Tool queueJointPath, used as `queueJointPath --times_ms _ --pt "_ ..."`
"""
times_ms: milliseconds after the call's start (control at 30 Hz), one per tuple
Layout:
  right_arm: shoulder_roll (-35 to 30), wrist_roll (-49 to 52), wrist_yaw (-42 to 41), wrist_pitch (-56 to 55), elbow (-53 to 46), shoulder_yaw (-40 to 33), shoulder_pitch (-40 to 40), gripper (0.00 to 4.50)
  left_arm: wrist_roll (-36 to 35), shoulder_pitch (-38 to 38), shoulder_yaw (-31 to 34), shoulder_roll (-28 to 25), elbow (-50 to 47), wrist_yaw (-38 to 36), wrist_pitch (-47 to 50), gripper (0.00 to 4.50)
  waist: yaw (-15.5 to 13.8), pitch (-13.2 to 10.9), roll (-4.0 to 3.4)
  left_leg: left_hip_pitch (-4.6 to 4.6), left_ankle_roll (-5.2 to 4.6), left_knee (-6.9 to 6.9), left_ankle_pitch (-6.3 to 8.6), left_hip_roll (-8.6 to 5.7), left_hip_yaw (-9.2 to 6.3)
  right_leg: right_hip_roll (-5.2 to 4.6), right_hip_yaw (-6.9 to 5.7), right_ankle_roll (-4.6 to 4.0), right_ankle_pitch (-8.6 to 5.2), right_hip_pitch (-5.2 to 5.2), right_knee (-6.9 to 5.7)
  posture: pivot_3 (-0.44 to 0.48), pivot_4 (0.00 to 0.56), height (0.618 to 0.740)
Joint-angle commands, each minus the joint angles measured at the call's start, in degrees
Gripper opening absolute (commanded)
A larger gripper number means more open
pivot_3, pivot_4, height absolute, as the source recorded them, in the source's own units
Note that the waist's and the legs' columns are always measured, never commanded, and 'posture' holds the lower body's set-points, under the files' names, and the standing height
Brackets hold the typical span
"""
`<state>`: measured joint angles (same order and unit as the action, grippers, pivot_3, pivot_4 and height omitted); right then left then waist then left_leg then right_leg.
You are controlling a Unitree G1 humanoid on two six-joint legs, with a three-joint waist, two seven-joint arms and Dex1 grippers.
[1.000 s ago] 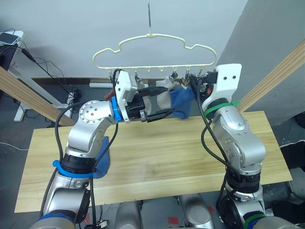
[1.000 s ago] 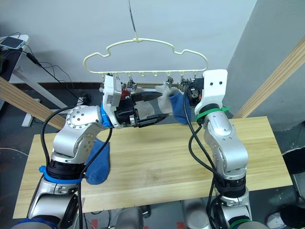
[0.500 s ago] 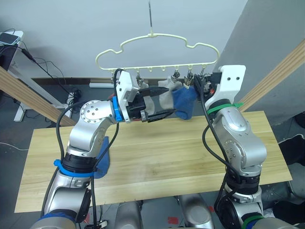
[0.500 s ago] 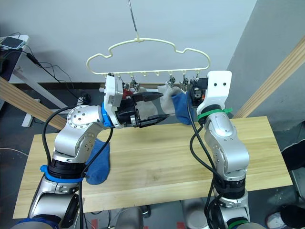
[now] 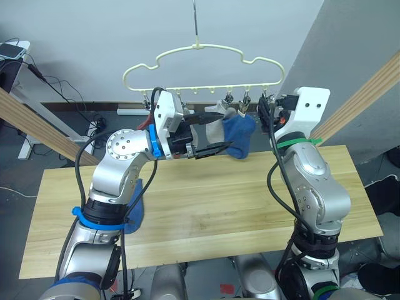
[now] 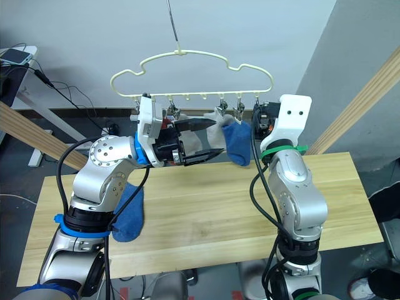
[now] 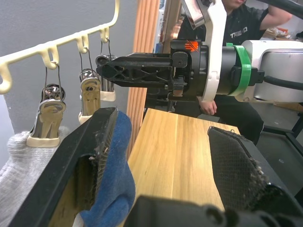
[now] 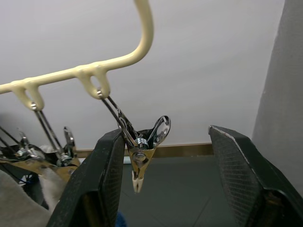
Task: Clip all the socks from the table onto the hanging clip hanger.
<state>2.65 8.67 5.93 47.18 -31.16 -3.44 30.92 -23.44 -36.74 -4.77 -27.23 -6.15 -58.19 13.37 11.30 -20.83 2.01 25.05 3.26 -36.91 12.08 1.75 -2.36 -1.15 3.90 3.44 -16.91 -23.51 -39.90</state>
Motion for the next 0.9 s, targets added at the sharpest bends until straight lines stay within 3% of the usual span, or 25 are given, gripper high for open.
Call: queueJointPath --times_ms 33,867,900 --pt "0.5 1.64 -0.71 -0.78 -2.9 -0.29 0.44 2.85 0.05 -1.0 -0.16 0.26 -1.12 -0.31 -0.92 3.46 0.0 0.0 0.0 0.0 0.0 0.0 0.0 0.0 0.0 0.0 0.0 0.0 0.0 0.0 0.0 -0.334 0.322 0.732" --pt "0.23 3.61 -2.56 -1.91 -1.35 0.35 0.72 2.85 0.3 -0.87 -0.58 0.07 -1.32 -0.12 -0.93 3.46 -0.01 0.0 -0.01 0.0 0.0 -0.02 0.0 0.0 0.0 0.0 -0.01 0.0 0.0 0.0 -0.03 -0.329 0.318 0.732" --pt "0.2 3.55 -2.52 -1.97 -1.31 0.36 0.72 2.69 0.29 -0.82 -0.58 0.06 -1.39 -0.1 -0.87 3.46 -0.01 0.0 -0.01 0.0 0.0 -0.02 0.0 0.0 0.0 0.0 -0.01 0.0 0.0 0.0 -0.03 -0.328 0.318 0.732"
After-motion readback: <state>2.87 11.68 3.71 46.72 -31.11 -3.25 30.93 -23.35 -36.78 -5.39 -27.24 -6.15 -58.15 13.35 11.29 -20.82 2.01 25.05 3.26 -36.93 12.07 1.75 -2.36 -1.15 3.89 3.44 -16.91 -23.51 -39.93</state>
